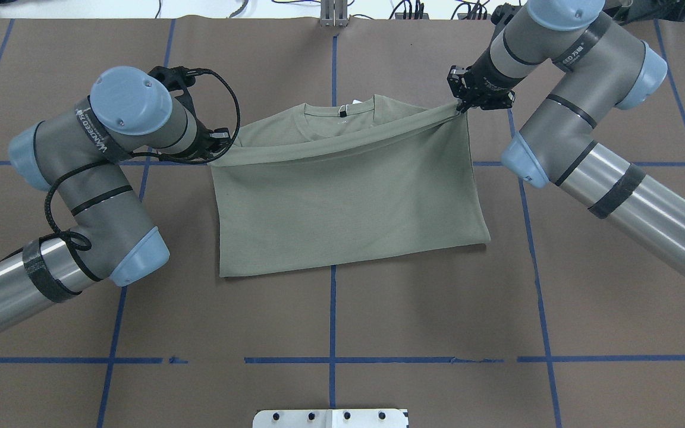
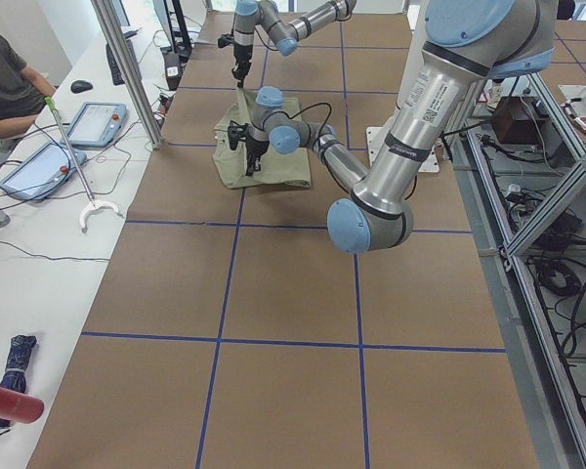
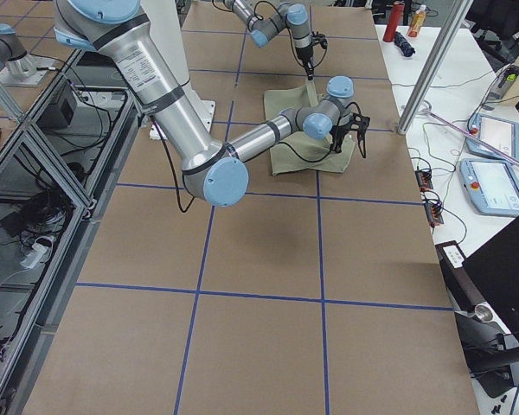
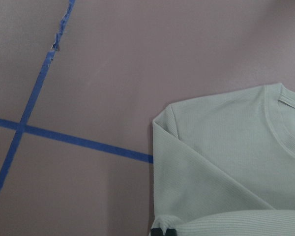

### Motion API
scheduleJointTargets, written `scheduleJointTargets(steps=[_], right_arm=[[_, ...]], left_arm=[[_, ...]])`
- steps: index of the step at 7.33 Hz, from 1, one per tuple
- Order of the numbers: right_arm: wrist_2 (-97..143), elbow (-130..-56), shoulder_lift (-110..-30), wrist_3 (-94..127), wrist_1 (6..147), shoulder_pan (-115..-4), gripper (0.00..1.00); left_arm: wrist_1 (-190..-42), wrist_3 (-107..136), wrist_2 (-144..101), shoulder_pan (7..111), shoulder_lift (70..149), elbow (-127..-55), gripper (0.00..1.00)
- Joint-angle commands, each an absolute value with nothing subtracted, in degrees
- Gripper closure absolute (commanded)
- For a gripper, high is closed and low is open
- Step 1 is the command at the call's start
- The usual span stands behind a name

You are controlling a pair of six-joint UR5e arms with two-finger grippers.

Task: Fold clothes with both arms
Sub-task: 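Lay the hem down at the collar and open both grippers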

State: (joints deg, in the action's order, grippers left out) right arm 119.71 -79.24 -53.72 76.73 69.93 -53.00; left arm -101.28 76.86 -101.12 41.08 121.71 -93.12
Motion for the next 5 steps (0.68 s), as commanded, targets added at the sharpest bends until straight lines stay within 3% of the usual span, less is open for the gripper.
scheduleJointTargets(steps=[1,5], right_arm=[[119.62,-76.83,-51.87,76.64,69.87,-53.70,1.00],[119.00,-72.96,-51.50,76.73,65.14,-53.44,1.00]], left_arm=[[-101.43,77.17,-100.20,41.40,123.56,-91.06,1.00],[-103.69,77.17,-100.02,44.29,124.54,-88.00,1.00]])
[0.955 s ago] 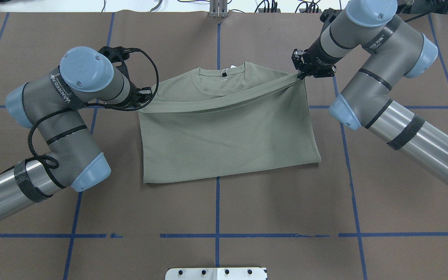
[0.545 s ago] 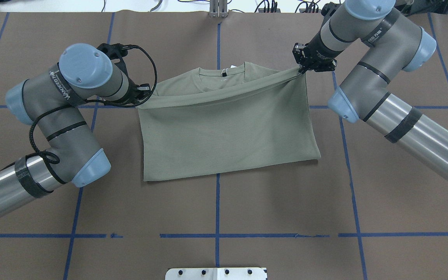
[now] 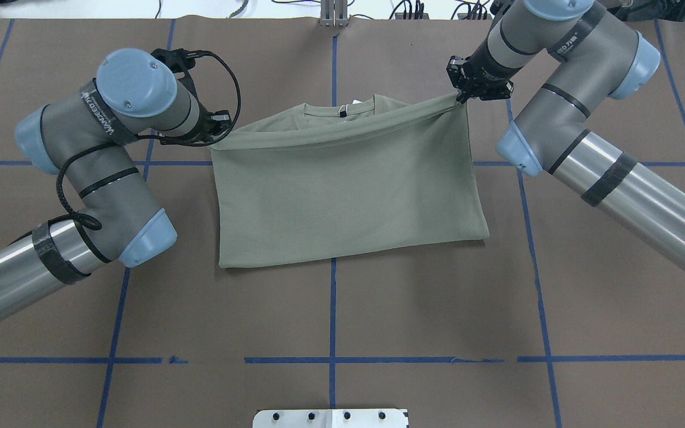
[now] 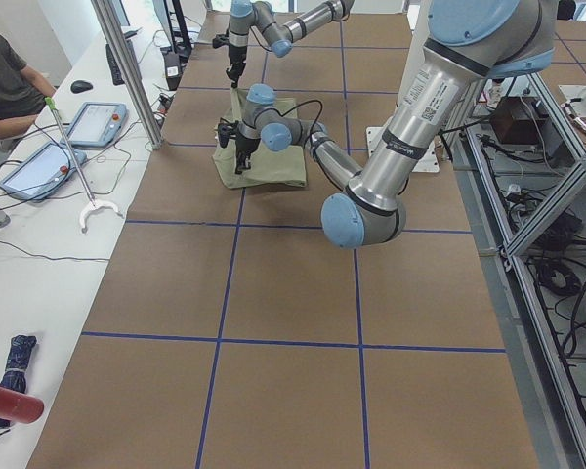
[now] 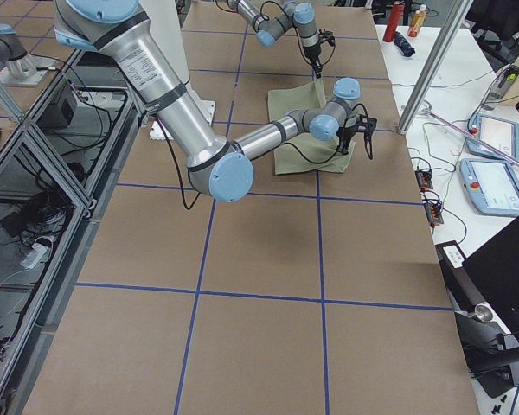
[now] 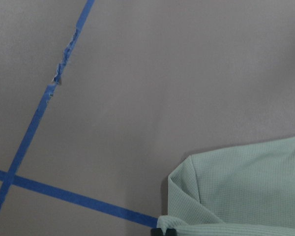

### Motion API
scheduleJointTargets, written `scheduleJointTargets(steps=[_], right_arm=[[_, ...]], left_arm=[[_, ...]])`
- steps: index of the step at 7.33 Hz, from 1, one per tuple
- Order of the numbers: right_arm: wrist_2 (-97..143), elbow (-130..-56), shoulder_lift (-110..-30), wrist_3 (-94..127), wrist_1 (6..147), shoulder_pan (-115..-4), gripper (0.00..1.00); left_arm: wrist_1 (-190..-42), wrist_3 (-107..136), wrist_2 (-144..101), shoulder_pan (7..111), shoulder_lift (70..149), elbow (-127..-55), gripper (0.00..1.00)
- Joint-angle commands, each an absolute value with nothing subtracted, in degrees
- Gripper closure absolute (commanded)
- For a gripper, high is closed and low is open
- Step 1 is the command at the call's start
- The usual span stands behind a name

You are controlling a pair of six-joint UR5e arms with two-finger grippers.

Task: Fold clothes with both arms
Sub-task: 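Lay the hem down at the collar and open both grippers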

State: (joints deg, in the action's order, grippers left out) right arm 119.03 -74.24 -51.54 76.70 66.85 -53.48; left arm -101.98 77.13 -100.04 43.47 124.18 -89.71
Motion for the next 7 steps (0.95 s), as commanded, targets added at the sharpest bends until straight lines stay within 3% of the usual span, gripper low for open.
scheduleJointTargets(steps=[1,7], right_arm=[[119.00,-72.86,-51.50,76.73,65.04,-53.44,1.00],[118.13,-72.60,-50.89,76.73,65.04,-53.79,1.00]], left_arm=[[-104.67,77.25,-100.02,44.30,124.89,-86.85,1.00],[-104.85,77.87,-100.02,43.68,126.30,-85.08,1.00]])
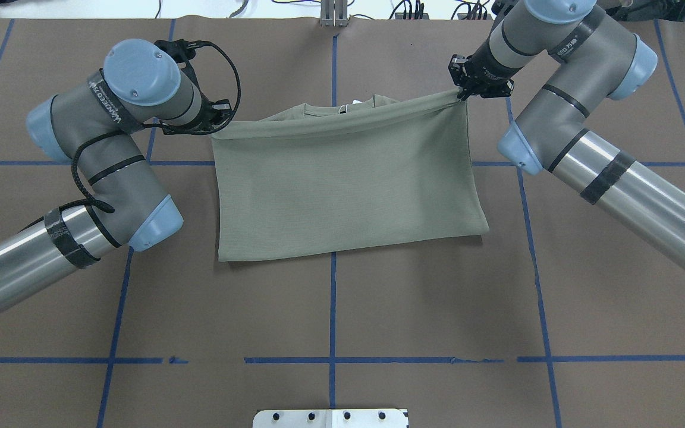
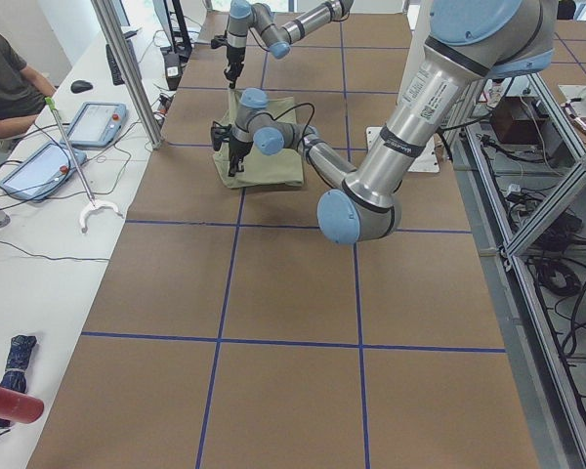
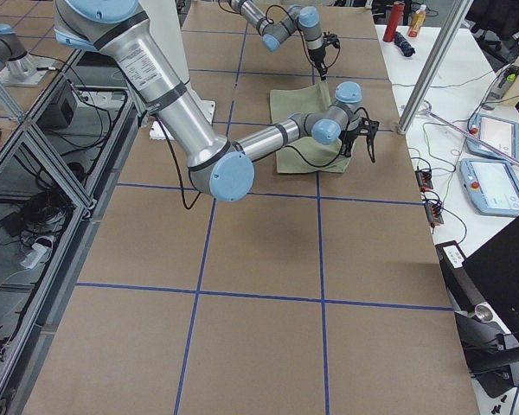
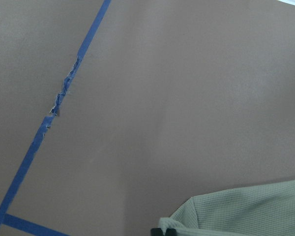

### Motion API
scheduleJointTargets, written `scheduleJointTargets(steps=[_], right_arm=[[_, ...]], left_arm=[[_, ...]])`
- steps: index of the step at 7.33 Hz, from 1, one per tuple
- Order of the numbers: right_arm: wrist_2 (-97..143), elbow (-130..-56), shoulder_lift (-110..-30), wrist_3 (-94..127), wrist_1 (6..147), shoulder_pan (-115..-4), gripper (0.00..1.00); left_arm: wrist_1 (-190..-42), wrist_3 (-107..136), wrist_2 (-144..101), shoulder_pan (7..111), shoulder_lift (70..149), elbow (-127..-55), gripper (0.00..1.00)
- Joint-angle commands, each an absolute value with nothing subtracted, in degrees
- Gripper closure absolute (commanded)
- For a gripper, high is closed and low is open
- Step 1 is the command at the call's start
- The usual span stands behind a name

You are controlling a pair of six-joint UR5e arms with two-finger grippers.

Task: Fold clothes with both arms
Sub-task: 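Lay the hem down at the collar and open both grippers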

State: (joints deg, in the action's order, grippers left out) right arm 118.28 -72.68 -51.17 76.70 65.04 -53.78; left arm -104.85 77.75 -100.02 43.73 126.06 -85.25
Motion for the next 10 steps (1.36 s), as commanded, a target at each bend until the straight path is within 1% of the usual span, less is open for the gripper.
scheduleJointTargets(steps=[1,4,7,8,9,10], right_arm=[[118.04,-72.60,-50.71,76.73,65.04,-53.79,1.00],[117.95,-70.50,-49.14,76.73,65.04,-53.79,1.00],[117.77,-70.22,-49.13,76.64,64.95,-53.61,1.00],[117.77,-70.14,-49.48,76.73,63.82,-53.61,1.00],[116.21,-69.79,-50.09,76.73,62.07,-52.40,0.01],[113.49,-69.70,-50.45,76.73,61.27,-51.60,0.00]], left_arm=[[-104.85,77.78,-100.02,43.68,126.56,-84.64,1.00],[-104.85,77.70,-99.93,43.86,127.00,-83.85,1.00],[-106.07,77.78,-99.93,43.77,127.18,-83.41,1.00],[-106.52,78.48,-99.93,43.77,127.18,-83.23,0.83],[-106.70,77.96,-98.97,43.68,127.18,-82.97,0.35],[-106.96,77.87,-97.92,43.68,127.44,-82.88,0.01]])
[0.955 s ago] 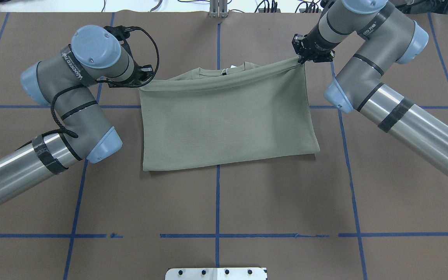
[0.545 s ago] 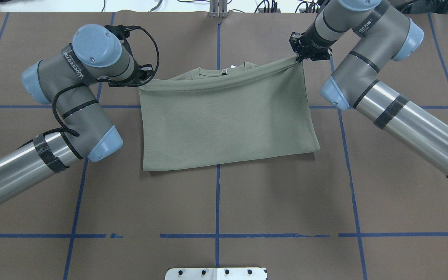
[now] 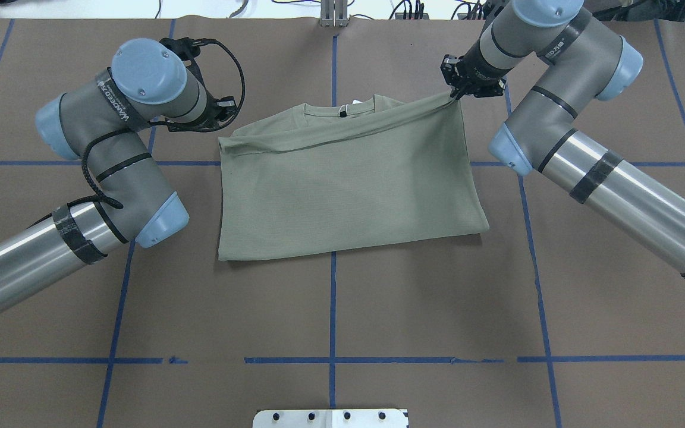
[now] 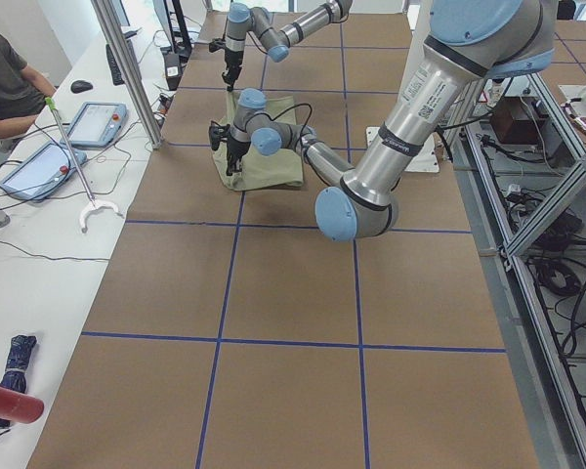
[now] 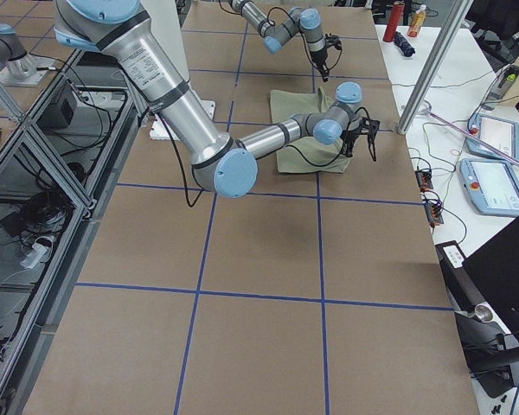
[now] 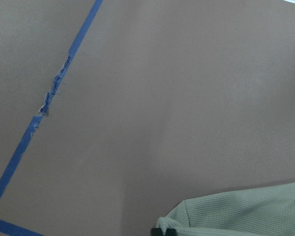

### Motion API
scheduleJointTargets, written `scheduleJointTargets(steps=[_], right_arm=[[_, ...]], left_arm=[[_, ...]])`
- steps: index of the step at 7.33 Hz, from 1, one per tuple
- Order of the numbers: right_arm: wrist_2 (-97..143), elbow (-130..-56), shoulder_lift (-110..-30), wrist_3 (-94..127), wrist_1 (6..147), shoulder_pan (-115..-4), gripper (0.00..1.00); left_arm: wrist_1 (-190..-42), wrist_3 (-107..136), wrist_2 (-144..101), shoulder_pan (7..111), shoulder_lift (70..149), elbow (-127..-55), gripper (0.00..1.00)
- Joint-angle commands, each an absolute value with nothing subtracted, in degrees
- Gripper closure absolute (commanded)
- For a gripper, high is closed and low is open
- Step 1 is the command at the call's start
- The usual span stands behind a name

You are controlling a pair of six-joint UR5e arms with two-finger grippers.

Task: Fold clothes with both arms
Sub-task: 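Lay the hem down at the collar and open both grippers, then move the right gripper to the folded shirt's nearest side edge and grasp it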

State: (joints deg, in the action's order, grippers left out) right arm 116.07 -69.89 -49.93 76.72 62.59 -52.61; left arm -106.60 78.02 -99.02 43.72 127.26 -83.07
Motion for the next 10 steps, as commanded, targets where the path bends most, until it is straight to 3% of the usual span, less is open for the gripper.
scheduleJointTargets(steps=[1,4,8,10], right_arm=[[113.38,-69.61,-50.71,76.64,61.17,-51.50,0.00],[113.64,-72.49,-54.47,77.60,55.24,-49.50,0.00],[113.20,-92.06,-71.33,80.48,55.89,-43.35,0.00],[110.58,-94.91,-74.61,82.09,55.90,-40.18,0.00]], left_arm=[[-106.96,77.87,-97.91,43.77,127.35,-82.97,0.00],[-106.44,78.13,-98.17,43.77,127.44,-84.54,0.00],[-106.17,78.66,-98.35,43.77,126.65,-87.79,0.00],[-106.17,78.75,-98.26,43.59,126.56,-88.07,0.00]])
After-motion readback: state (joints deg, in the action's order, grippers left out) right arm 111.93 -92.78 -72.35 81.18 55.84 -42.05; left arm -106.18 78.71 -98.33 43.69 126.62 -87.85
